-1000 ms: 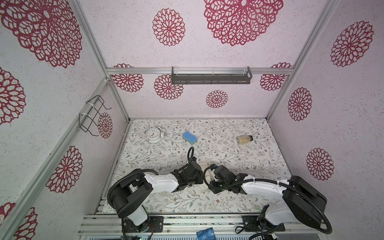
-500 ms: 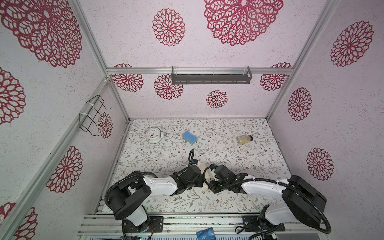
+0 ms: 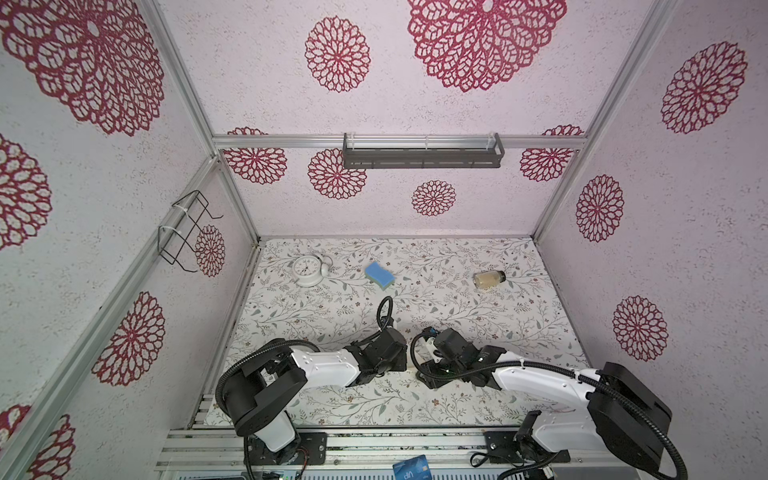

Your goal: Fold a paper plane with a square sheet of paper (fold left side to right side)

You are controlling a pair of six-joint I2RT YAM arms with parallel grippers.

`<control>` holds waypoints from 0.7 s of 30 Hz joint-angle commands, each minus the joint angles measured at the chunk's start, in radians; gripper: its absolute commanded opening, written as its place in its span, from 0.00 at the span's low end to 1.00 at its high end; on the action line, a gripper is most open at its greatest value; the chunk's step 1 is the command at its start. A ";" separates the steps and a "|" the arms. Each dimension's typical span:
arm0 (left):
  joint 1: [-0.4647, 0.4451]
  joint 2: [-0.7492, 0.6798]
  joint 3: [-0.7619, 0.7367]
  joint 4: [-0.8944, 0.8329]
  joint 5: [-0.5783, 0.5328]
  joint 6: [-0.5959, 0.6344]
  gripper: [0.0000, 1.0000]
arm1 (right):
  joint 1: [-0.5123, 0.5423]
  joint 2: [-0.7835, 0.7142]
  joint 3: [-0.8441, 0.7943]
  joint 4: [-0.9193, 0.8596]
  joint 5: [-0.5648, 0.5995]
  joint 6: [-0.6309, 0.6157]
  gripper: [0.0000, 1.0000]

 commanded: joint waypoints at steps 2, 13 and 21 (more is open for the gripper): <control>0.011 -0.030 0.028 -0.043 -0.044 -0.002 0.00 | -0.008 0.000 0.036 -0.016 -0.005 -0.029 0.53; 0.123 0.014 0.061 -0.121 0.029 -0.046 0.00 | -0.007 0.005 -0.010 0.046 -0.041 0.006 0.57; 0.142 0.121 0.108 -0.120 0.063 -0.006 0.00 | -0.009 -0.058 -0.031 0.042 -0.058 0.037 0.61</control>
